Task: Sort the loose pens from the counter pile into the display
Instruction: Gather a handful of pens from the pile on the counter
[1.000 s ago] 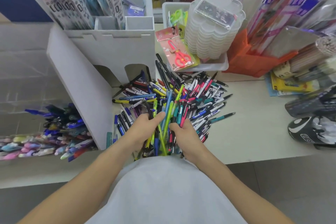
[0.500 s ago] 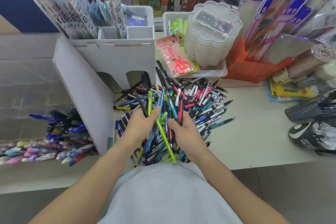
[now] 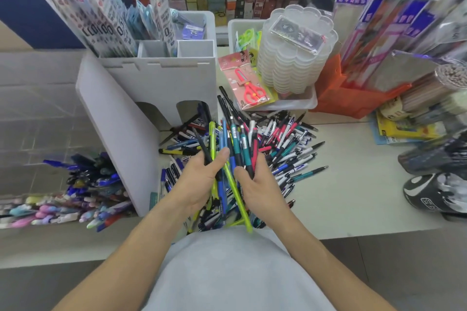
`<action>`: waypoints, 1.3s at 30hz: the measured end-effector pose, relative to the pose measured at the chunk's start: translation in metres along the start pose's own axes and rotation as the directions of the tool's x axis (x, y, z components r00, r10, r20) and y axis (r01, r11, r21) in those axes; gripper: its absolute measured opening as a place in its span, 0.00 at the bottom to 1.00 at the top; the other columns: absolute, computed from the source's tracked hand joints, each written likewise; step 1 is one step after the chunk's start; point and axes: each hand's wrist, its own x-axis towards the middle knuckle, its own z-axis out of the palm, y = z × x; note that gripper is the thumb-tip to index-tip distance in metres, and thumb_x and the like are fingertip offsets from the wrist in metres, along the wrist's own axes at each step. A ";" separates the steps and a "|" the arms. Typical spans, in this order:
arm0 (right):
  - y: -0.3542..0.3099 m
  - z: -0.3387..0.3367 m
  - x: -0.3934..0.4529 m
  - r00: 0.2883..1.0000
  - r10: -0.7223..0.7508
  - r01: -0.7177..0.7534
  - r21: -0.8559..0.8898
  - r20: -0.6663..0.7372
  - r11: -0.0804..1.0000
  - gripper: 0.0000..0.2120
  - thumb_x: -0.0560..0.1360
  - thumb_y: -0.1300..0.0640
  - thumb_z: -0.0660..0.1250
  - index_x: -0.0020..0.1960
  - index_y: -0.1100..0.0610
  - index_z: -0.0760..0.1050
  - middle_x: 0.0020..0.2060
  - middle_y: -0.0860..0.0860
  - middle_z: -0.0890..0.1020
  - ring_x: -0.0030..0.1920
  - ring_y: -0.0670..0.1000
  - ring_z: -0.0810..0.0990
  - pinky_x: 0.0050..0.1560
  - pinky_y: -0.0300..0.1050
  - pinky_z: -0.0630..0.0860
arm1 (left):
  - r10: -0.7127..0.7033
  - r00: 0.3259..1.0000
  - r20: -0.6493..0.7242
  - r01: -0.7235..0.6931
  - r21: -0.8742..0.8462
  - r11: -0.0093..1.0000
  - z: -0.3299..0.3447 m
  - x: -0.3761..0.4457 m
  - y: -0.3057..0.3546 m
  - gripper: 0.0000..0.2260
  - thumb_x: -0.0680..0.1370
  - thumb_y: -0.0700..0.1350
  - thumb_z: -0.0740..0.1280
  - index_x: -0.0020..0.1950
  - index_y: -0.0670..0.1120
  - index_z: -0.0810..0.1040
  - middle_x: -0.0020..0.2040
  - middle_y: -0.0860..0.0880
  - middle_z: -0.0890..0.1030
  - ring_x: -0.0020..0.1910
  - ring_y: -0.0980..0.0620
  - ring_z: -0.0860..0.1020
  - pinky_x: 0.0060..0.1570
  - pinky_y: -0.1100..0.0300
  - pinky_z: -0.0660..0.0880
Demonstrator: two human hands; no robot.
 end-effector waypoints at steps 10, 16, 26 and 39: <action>0.006 0.005 -0.005 0.966 0.007 0.153 -0.591 0.258 0.792 0.20 0.83 0.56 0.54 0.74 0.60 0.60 0.58 0.52 0.66 0.59 0.53 0.65 0.67 0.52 0.67 | -0.013 0.998 0.057 0.006 0.115 0.993 0.013 -0.004 -0.007 0.27 0.64 0.56 0.82 0.55 0.42 0.80 0.48 0.45 0.86 0.50 0.48 0.84 0.53 0.53 0.80; -0.002 -0.010 -0.005 0.949 0.124 0.121 -0.700 0.289 0.703 0.29 0.83 0.41 0.52 0.80 0.51 0.52 0.58 0.51 0.61 0.62 0.53 0.58 0.68 0.51 0.58 | -0.096 0.993 0.066 0.103 -0.125 0.987 0.017 -0.002 -0.007 0.13 0.72 0.41 0.77 0.53 0.37 0.82 0.48 0.38 0.84 0.47 0.43 0.84 0.51 0.51 0.82; -0.001 -0.049 0.024 0.987 -0.073 0.076 -0.013 0.143 0.997 0.46 0.72 0.48 0.78 0.80 0.39 0.53 0.68 0.43 0.71 0.64 0.46 0.78 0.63 0.49 0.78 | 0.055 0.973 0.225 -0.136 0.364 0.921 0.011 0.008 0.015 0.09 0.72 0.33 0.75 0.51 0.40 0.82 0.40 0.40 0.83 0.40 0.48 0.82 0.44 0.54 0.80; 0.008 -0.013 0.047 0.944 -0.319 0.324 0.052 -0.091 0.945 0.47 0.66 0.67 0.79 0.79 0.52 0.61 0.73 0.48 0.72 0.71 0.42 0.72 0.71 0.49 0.72 | -0.177 0.916 0.361 0.101 0.220 0.970 0.019 -0.006 0.004 0.12 0.73 0.31 0.73 0.54 0.39 0.79 0.41 0.44 0.83 0.40 0.48 0.83 0.42 0.55 0.80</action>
